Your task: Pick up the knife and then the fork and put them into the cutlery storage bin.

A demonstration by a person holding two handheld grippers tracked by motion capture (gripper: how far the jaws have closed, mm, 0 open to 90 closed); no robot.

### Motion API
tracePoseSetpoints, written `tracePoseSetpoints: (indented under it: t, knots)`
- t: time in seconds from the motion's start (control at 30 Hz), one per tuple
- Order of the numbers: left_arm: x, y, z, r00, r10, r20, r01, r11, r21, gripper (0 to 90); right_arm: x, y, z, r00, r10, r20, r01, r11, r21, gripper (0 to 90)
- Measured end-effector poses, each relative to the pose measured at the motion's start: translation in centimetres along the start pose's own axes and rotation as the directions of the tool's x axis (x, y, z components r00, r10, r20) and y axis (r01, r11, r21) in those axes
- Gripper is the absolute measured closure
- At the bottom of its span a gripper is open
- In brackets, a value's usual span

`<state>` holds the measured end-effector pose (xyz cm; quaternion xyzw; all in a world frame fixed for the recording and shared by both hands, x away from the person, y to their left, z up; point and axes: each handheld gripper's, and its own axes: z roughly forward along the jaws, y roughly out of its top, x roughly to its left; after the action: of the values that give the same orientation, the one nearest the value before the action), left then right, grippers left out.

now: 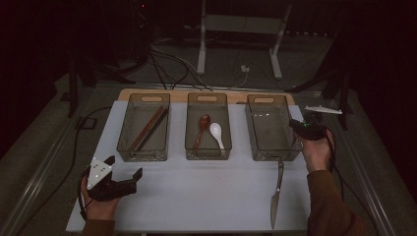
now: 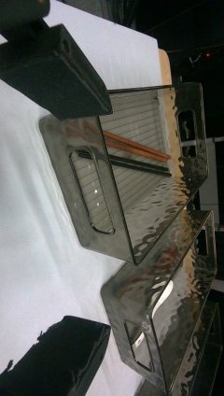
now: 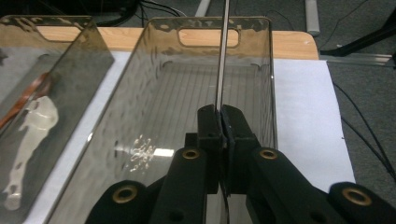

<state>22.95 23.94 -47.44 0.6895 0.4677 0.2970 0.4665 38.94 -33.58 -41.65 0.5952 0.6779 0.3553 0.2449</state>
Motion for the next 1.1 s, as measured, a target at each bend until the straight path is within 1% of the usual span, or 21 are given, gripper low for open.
tracePoseSetpoints:
  t: [0.17, 0.33, 0.4, 0.5, 0.67, 0.87, 0.93, 1.03, 1.1]
  knots:
    - [0.0, 0.0, 0.0, 1.0000, -0.001, 0.000, 0.001, 1.0000, -0.001, 0.7, -0.1, 0.0, 0.9, 1.0000, 0.009, 0.002, -0.009, 1.000, 0.006, 87.8]
    - [0.0, 0.0, 0.0, 1.0000, -0.001, 0.001, 0.001, 1.0000, -0.001, 0.7, -0.2, -0.2, 1.7, 0.9999, 0.002, 0.010, -0.002, 1.000, 0.020, 87.8]
    - [0.0, 0.0, 0.0, 1.0000, -0.001, 0.000, 0.001, 1.0000, -0.001, 0.7, -0.3, -0.4, 2.0, 0.9999, 0.012, 0.010, -0.013, 0.999, 0.032, 87.8]
    - [0.0, 0.0, 0.0, 1.0000, -0.001, 0.001, 0.001, 1.0000, -0.001, 0.7, -0.2, -0.6, 2.4, 0.9998, 0.004, 0.018, -0.005, 0.999, 0.049, 87.7]
    - [0.0, 0.0, 0.0, 1.0000, -0.001, 0.001, 0.001, 1.0000, 0.000, 0.7, -0.3, -0.8, 3.2, 0.9996, 0.011, 0.026, -0.013, 0.998, 0.069, 87.7]
    - [0.0, 0.0, 0.0, 1.0000, -0.001, 0.002, 0.001, 1.0000, 0.000, 0.7, -0.3, -1.0, 4.1, 0.9992, 0.001, 0.041, -0.005, 0.995, 0.095, 87.6]
    - [0.0, 0.0, 0.0, 1.0000, 0.000, 0.002, 0.000, 1.0000, 0.000, 0.7, -0.2, -1.0, 4.3, 0.9991, 0.005, 0.043, -0.010, 0.994, 0.107, 87.6]
    - [0.0, 0.0, 0.0, 1.0000, 0.000, 0.001, 0.000, 1.0000, 0.001, 0.7, -0.1, -1.1, 4.7, 0.9984, -0.011, 0.056, 0.004, 0.992, 0.124, 87.5]
    - [0.0, 0.0, 0.0, 1.0000, -0.001, 0.002, 0.001, 1.0000, 0.001, 0.7, 0.0, -1.1, 4.9, 0.9981, -0.008, 0.061, -0.001, 0.991, 0.133, 86.9]
